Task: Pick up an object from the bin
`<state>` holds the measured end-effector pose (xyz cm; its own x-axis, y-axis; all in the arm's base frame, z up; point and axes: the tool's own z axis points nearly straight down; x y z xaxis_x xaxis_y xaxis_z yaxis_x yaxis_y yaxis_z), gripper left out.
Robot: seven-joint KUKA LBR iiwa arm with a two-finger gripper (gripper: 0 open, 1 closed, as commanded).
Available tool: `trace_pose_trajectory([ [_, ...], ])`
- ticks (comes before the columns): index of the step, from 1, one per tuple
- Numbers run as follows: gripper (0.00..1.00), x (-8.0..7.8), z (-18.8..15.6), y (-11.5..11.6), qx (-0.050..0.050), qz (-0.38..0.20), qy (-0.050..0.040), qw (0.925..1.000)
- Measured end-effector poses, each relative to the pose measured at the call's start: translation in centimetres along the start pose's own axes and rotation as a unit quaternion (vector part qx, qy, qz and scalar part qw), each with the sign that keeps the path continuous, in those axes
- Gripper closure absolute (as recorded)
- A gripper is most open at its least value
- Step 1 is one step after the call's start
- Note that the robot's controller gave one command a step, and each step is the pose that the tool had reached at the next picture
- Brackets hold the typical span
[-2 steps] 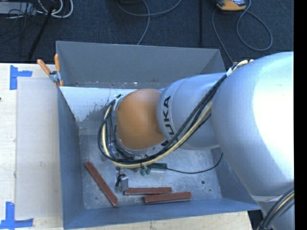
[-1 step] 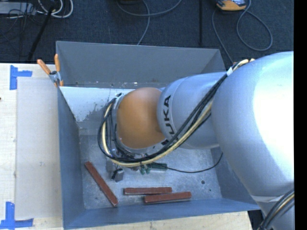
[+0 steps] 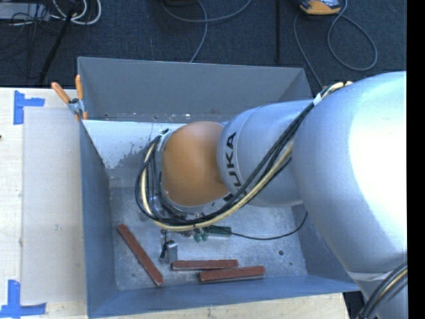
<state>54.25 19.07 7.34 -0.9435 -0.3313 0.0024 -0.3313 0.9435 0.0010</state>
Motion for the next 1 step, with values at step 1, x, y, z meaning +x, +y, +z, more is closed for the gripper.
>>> trace_pose_trajectory([
  [1,0.0,2.66,-11.02,-7.51,0.002,-0.115,-0.004,0.9934],
])
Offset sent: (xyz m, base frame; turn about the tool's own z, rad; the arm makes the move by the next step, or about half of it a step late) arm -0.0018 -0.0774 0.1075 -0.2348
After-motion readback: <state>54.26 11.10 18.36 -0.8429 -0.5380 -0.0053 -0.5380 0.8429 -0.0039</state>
